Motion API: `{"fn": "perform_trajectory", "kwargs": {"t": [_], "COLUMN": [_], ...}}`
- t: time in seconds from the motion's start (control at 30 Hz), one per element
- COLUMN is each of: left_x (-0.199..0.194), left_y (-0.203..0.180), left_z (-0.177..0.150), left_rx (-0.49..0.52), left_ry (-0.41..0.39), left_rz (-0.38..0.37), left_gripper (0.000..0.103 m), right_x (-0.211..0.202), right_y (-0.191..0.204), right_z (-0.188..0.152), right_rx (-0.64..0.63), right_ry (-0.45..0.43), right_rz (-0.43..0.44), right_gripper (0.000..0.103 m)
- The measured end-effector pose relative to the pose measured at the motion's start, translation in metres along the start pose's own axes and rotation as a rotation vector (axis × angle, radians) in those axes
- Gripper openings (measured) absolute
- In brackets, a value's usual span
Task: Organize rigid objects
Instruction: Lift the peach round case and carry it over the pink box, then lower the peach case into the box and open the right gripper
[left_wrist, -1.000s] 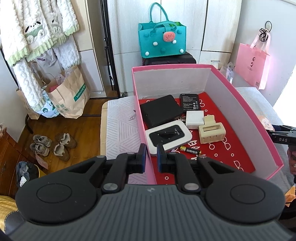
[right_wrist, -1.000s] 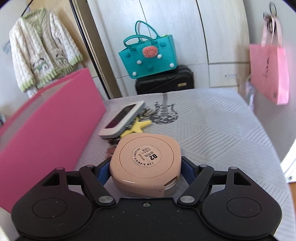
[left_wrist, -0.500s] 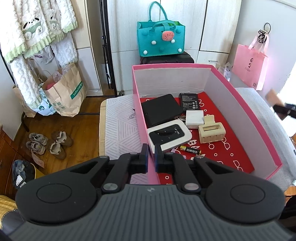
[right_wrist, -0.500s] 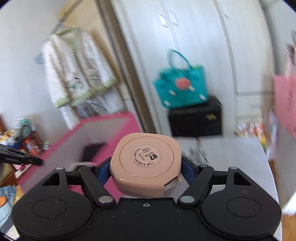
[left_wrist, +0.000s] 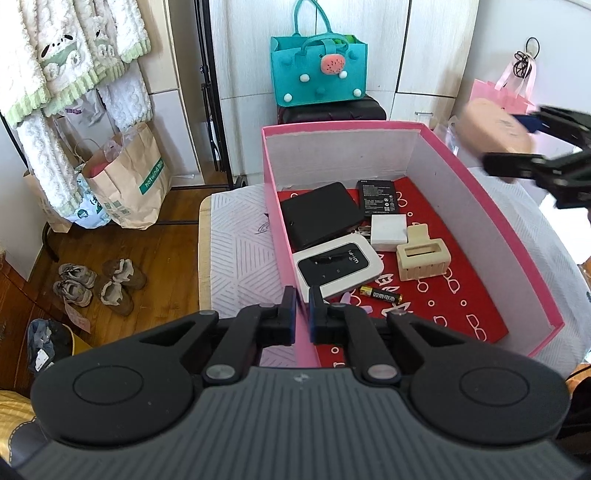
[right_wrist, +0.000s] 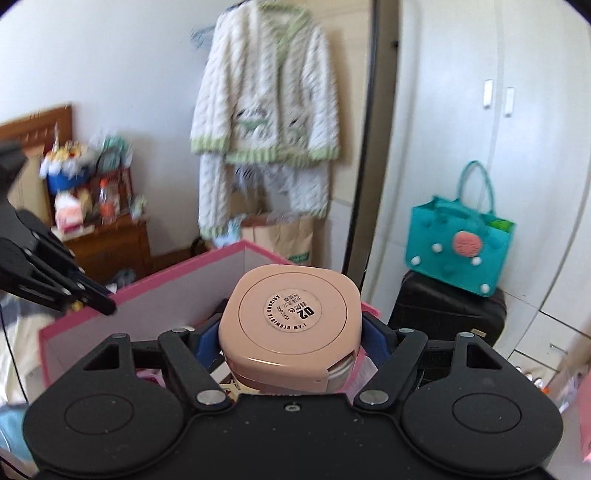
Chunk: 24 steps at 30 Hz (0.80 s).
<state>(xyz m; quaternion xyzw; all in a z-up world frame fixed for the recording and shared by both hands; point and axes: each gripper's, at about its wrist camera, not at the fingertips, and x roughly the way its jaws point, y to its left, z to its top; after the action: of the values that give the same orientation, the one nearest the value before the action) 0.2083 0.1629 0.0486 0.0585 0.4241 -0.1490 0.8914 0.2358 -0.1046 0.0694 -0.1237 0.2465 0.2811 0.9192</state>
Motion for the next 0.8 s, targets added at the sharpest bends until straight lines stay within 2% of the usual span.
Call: {"fn": "perform_trajectory", "kwargs": {"t": [0.13, 0.33, 0.8], "left_x": [0.001, 0.001, -0.001], "left_y": [-0.005, -0.011, -0.019], "left_z": [0.001, 0.002, -0.001], "left_rx": [0.027, 0.059, 0.097], "left_ry": [0.001, 0.007, -0.005], "left_rz": [0.025, 0.051, 0.083], "left_gripper": [0.006, 0.006, 0.006], "right_x": [0.027, 0.051, 0.099], "right_y": [0.02, 0.042, 0.049], "right_z": [0.003, 0.004, -0.002], "right_rx": [-0.114, -0.214, -0.313], "right_ry": [0.069, 0.138, 0.321], "right_rz": [-0.012, 0.06, 0.057], "right_gripper": [0.08, 0.08, 0.079]}}
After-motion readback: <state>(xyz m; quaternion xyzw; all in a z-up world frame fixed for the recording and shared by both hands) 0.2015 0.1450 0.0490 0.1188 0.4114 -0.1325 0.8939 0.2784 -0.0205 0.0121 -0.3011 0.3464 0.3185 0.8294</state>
